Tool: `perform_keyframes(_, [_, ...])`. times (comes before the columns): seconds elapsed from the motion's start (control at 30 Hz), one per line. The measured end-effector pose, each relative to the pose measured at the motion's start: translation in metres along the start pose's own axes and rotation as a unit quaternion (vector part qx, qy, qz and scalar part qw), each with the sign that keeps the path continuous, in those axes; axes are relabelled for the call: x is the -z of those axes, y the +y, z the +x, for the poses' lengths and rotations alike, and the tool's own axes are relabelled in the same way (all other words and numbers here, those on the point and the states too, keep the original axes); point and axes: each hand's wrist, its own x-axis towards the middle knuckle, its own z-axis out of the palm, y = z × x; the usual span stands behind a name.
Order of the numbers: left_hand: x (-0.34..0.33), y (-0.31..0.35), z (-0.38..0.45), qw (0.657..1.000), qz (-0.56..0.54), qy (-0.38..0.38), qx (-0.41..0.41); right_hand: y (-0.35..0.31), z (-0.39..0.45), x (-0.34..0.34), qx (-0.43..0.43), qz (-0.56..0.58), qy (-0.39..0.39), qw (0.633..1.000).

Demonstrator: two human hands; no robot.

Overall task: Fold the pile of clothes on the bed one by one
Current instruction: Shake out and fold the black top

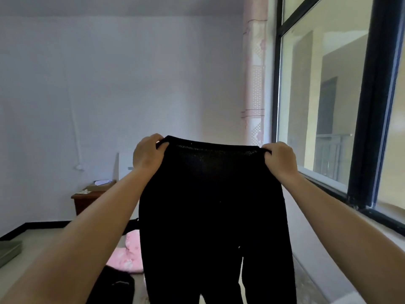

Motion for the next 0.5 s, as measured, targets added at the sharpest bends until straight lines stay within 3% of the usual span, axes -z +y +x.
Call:
perform_keyframes(0.27, [0.023, -0.056, -0.056, 0.984, -0.009, -0.179, 0.007, -0.004, -0.061, -0.001, 0.054, 0.007, -0.103, 0.993])
perform_keyframes(0.5, [0.054, -0.062, -0.101, 0.975, 0.037, -0.216, 0.033, -0.027, -0.098, 0.011, 0.073, 0.043, -0.136, 0.987])
